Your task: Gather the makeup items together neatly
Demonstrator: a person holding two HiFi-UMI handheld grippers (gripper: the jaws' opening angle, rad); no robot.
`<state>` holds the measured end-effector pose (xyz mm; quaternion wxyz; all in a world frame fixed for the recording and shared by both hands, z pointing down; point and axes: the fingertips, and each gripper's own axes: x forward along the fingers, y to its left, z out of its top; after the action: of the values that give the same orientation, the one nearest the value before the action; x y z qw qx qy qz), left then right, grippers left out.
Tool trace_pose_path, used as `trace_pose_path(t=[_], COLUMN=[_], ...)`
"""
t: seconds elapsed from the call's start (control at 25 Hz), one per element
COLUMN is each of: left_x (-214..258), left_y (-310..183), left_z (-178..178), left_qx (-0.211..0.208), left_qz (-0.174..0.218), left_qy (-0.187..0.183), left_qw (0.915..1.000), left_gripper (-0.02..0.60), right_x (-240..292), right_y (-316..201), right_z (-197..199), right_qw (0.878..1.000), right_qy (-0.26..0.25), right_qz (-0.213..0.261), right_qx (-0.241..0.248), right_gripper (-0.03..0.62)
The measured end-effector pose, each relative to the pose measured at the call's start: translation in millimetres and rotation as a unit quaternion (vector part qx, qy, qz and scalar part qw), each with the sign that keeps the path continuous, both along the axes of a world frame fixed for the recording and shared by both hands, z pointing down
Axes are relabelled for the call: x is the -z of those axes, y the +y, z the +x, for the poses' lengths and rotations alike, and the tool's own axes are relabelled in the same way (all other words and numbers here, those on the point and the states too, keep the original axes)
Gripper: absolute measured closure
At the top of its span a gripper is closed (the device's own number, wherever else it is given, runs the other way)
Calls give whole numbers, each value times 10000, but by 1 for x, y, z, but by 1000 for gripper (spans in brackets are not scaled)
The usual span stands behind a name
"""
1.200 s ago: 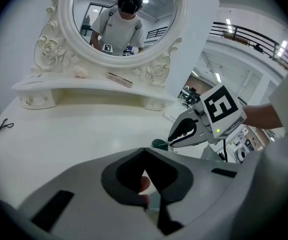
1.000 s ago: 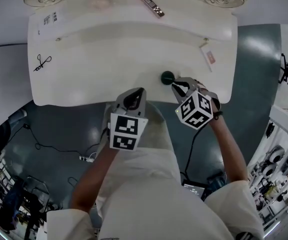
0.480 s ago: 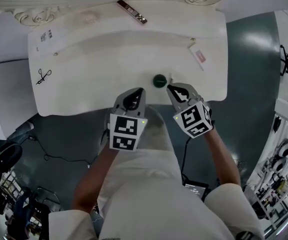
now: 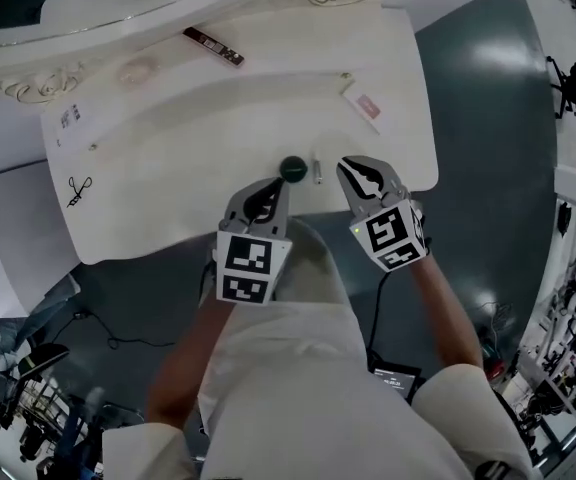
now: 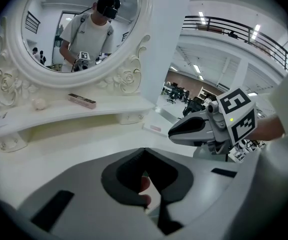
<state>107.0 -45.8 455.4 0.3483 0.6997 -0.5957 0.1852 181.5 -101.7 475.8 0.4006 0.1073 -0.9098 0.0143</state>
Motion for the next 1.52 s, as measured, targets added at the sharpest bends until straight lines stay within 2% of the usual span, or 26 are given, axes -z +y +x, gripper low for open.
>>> trace_pose_path(t=[0.12,0.28,0.44,0.84,1.04,1.52], left_x=[1,-3,-6,-11,-17,-29], left_y=[-5,-10,-16,-34,-44,-57], left_z=[10,23,31,53,56,68], left_qx=[-104,-314,-498,-749,-744,-807], left_qz=[0,-37,-55,-119,-175,-308], left_qy=[27,55,-29,30,-13,31], left_qw=[9999,9995,9987,9971,9971,9963], left_gripper=[586,586,586,586,586,586], right_x=[-1,-4,-8,-22,-34,-66], right_y=[-12,-28,-41,-77,-91,-115], right_z=[10,19,29,49,54,58], right_qw=[9997,9984,9967,9923,9917,9928], right_qy=[-40,-118,-165,-242,-206,3], right_qz=[29,53,78,48,-13,-103], right_qx=[-218,-557,-789,-1213,-1272,-1195], right_gripper=[575,458,444,395,357,349])
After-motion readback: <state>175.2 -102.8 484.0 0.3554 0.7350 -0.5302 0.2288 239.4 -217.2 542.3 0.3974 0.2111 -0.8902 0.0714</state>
